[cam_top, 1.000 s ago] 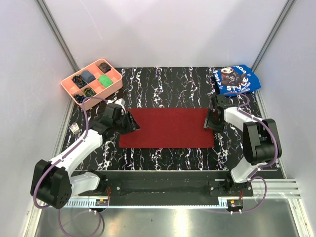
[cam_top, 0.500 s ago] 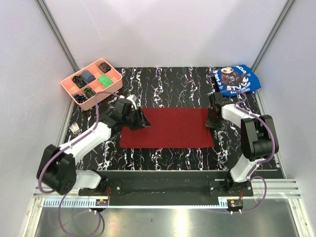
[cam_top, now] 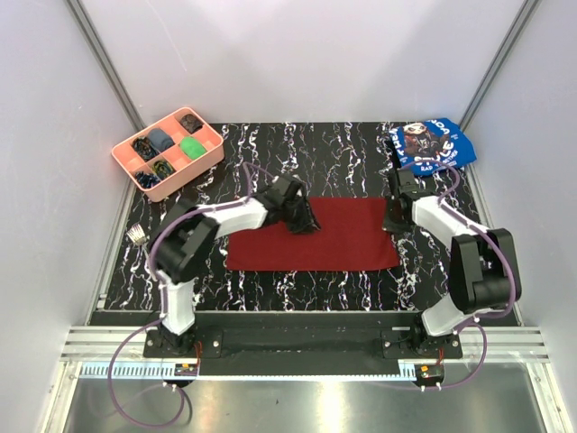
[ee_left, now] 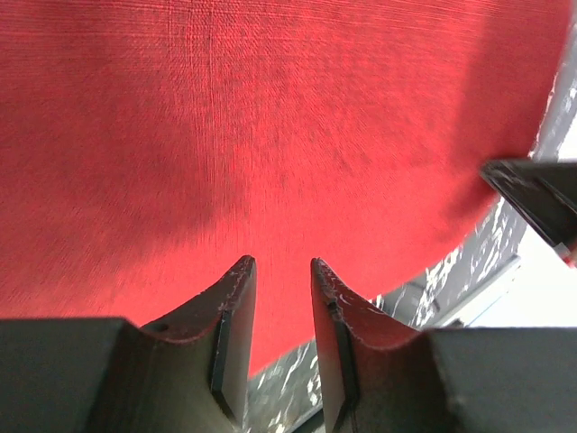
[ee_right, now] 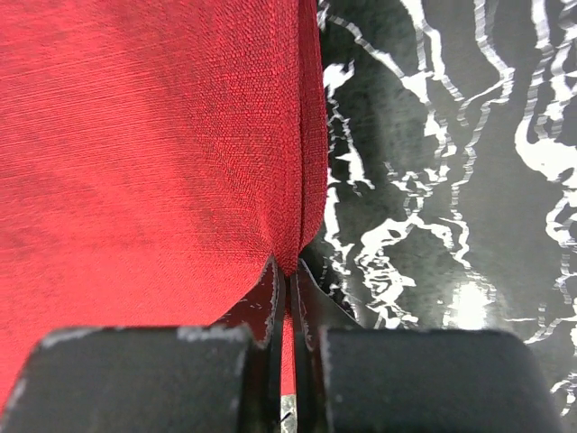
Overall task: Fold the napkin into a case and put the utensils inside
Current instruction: Fold the rectangle-folded napkin at the center of the board.
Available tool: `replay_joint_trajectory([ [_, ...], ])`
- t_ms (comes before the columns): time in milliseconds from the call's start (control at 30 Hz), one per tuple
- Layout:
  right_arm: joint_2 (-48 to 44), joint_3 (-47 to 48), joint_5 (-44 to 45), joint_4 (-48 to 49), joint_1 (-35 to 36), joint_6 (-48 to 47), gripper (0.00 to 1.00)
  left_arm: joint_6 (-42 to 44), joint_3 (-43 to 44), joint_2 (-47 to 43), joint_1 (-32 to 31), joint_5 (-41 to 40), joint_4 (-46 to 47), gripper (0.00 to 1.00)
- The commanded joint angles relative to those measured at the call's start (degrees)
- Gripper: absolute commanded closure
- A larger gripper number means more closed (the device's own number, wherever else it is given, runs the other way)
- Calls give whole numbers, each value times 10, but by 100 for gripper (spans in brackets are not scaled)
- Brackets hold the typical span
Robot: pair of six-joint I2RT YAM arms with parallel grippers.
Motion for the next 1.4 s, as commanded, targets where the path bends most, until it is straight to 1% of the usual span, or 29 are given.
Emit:
replay_joint_trajectory([
  [0, -63, 1, 25, 21, -8, -22, 100, -65, 52, 60, -17, -23, 25, 67],
  [67, -79, 2, -3, 34, -9, -26, 100, -80, 58, 75, -26, -20, 32, 66],
  [133, -98, 3, -52, 45, -9, -30, 100, -91, 56, 85, -35, -25, 39, 65],
  [167, -106, 2, -74, 65, -9, -36, 100, -96, 52, 85, -37, -32, 43, 65],
  [200, -109, 1, -111, 72, -9, -37, 100, -102, 46, 80, -37, -35, 50, 65],
  [233, -109, 4, -129, 76, -9, -37, 100, -104, 33, 76, -40, -38, 63, 66],
  [300, -107, 17, -162, 78, 4, -35, 100, -103, 24, 60, -41, -40, 76, 65],
  [367, -107, 27, -177, 74, 16, -30, 100, -89, 13, 41, -42, -42, 78, 64],
  [467, -112, 39, -195, 71, 41, -15, 100, -53, 0, -10, -35, -40, 54, 63],
  [500, -112, 47, -196, 69, 58, -12, 100, -35, -6, -45, -32, -37, 48, 62],
  [567, -111, 56, -197, 61, 74, -4, 100, -21, -43, -84, -16, -46, 27, 62],
  [600, -112, 66, -202, 60, 91, -1, 100, -6, -59, -128, -9, -52, 15, 62],
  [633, -112, 70, -202, 59, 99, 3, 100, 1, -96, -151, 9, -58, 8, 61],
  [667, -110, 80, -202, 58, 112, 9, 100, 11, -117, -194, 20, -67, 3, 61],
  [700, -108, 88, -199, 57, 122, 13, 100, 13, -140, -213, 31, -70, -2, 61],
  [733, -104, 95, -196, 57, 147, 15, 100, 16, -184, -235, 55, -72, -2, 61],
  [767, -92, 111, -193, 58, 158, 23, 100, 22, -206, -269, 65, -74, 0, 61],
  [800, -83, 121, -193, 58, 170, 27, 100, 26, -226, -283, 84, -79, -5, 61],
  [867, -48, 150, -191, 65, 204, 40, 100, 40, -272, -320, 98, -102, -11, 61],
  [967, 7, 186, -199, 81, 244, 59, 100, 53, -309, -348, 115, -136, -25, 61],
  [1133, 99, 239, -211, 117, 291, 90, 100, 57, -335, -330, 118, -150, -28, 62],
  [1267, 147, 280, -224, 143, 315, 110, 100, 41, -371, -339, 118, -146, -1, 63],
  [1367, 170, 284, -234, 165, 325, 137, 100, 41, -388, -349, 119, -154, 3, 64],
])
